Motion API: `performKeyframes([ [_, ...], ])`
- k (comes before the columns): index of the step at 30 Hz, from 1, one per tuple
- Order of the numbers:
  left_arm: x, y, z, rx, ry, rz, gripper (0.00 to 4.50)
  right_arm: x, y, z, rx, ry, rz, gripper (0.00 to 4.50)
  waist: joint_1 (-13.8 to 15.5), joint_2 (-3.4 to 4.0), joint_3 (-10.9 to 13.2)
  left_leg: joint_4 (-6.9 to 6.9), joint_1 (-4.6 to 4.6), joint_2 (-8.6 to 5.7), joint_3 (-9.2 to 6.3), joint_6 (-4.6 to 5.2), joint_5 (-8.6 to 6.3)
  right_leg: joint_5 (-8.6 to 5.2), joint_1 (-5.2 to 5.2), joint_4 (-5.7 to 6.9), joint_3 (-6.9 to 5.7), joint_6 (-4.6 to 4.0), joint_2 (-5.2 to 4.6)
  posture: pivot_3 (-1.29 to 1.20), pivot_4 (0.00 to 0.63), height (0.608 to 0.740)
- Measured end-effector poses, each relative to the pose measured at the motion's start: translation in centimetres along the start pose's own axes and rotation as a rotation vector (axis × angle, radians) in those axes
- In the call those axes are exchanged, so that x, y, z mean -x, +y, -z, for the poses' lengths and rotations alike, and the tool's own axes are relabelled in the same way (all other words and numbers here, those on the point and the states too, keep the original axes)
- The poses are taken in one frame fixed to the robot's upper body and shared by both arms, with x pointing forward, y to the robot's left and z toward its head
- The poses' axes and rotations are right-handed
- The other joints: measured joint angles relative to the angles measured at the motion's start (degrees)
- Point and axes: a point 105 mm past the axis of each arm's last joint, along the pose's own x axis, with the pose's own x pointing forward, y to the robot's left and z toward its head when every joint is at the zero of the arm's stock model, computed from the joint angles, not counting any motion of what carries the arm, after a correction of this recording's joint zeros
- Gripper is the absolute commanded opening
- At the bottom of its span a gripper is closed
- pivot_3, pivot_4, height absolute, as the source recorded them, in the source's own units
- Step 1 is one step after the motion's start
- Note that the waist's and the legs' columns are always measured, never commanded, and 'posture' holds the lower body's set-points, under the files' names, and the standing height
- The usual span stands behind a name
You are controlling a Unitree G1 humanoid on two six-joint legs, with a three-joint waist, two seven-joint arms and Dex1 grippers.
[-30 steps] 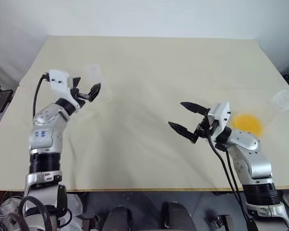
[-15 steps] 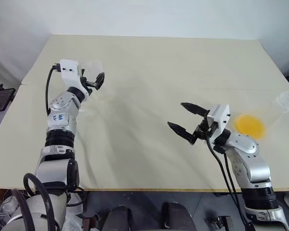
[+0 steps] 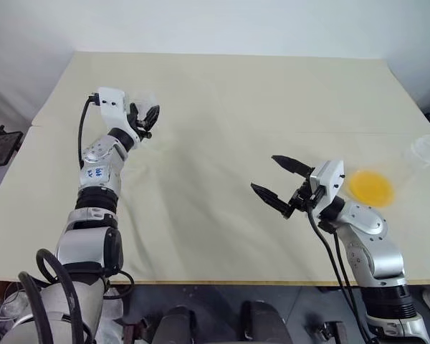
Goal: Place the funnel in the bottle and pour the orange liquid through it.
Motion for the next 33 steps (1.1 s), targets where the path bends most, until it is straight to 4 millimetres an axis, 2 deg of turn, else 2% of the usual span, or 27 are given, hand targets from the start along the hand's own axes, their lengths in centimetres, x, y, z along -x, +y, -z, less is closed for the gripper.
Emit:
performKeyframes([
  [3,0.0,-2.0,-1.6,-0.014,-0.076,0.146,2.3,0.2,0.1,0.2,-0.001,0.006,0.006,4.5,0.0,-0.02,0.0,-0.01,-0.04,-0.01,-0.04,0.0,0.0,0.0,-0.01,0.0,-0.03,0.0,0.0,0.0,0.15,0.74],
  [5,0.0,-4.3,-3.0,-0.063,-0.122,0.287,2.3,0.6,0.1,0.2,0.004,0.015,0.015,4.5,0.0,-0.02,0.0,-0.01,-0.04,-0.01,-0.06,0.0,0.0,0.0,0.0,0.0,-0.03,0.0,0.0,0.0,0.15,0.74],
  [7,0.3,-7.5,-3.8,-0.111,-0.14,0.471,2.3,1.8,-0.2,0.1,0.019,0.035,0.043,4.5,0.3,-0.01,0.0,-0.02,-0.06,-0.05,-0.07,0.0,0.0,0.0,0.0,0.0,-0.01,0.0,-0.03,0.0,0.15,0.74],
  [8,0.5,-9.6,-3.7,-0.119,-0.137,0.574,2.3,2.9,-0.6,0.1,0.03,0.058,0.067,4.5,0.8,-0.01,0.0,-0.01,-0.04,-0.06,-0.07,0.01,-0.01,0.0,0.03,-0.01,-0.01,0.0,-0.03,0.0,0.15,0.74],
  [10,0.9,-12.4,-2.9,-0.11,-0.11,0.709,2.3,4.2,-1.1,-0.2,0.04,0.072,0.102,4.5,1.2,-0.02,0.0,0.0,-0.04,-0.05,0.02,0.01,-0.01,0.0,0.03,-0.06,0.01,0.0,-0.02,0.0,0.15,0.74],
  [13,1.6,-15.2,-1.2,-0.109,-0.065,0.843,2.3,5.6,-0.8,-0.5,0.03,0.085,0.114,4.5,1.2,-0.02,0.0,-0.01,0.01,0.05,0.16,0.0,0.0,0.0,0.0,-0.06,0.01,0.0,0.03,0.0,0.15,0.74],
  [17,2.2,-17.5,0.4,-0.127,-0.048,0.931,2.3,7.8,0.3,-0.1,-0.006,0.139,0.09,4.5,1.4,-0.02,0.0,0.06,0.03,0.04,0.29,0.01,0.0,0.0,0.0,-0.07,0.1,0.0,0.01,0.0,0.15,0.74],
  [20,2.3,-18.8,0.9,-0.108,-0.052,0.963,2.3,8.8,0.1,-0.3,-0.018,0.148,0.104,4.5,1.6,-0.02,0.0,0.07,0.03,0.04,0.3,0.02,0.0,0.0,0.01,-0.08,0.11,0.0,0.0,0.0,0.15,0.74],
  [25,2.5,-19.5,2.4,-0.144,-0.006,0.999,2.3,9.6,-0.2,-0.5,-0.015,0.163,0.124,4.5,1.5,-0.02,0.0,0.07,0.05,0.04,0.34,0.02,0.0,0.0,0.0,-0.08,0.11,0.0,0.01,0.0,0.15,0.74],
  [27,2.7,-19.8,2.6,-0.149,0.003,1.018,3.01,9.5,-0.2,-0.5,-0.014,0.162,0.124,4.5,1.6,-0.02,0.0,0.08,0.04,0.04,0.33,0.02,0.0,0.0,0.0,-0.08,0.11,0.0,0.0,0.0,0.15,0.74],
  [32,2.9,-20.0,2.8,-0.131,0.021,1.036,4.45,8.9,0.2,-0.9,-0.008,0.154,0.11,4.5,1.6,-0.02,0.0,0.08,0.04,0.04,0.31,0.02,0.0,0.0,0.0,-0.08,0.11,0.0,0.0,0.0,0.15,0.74],
  [33,3.0,-20.0,2.8,-0.126,0.026,1.04,4.48,8.9,0.2,-0.9,-0.012,0.157,0.111,4.5,1.6,-0.02,0.0,0.08,0.04,0.03,0.31,0.02,0.0,0.0,0.01,-0.08,0.12,0.0,0.0,0.0,0.15,0.74],
])
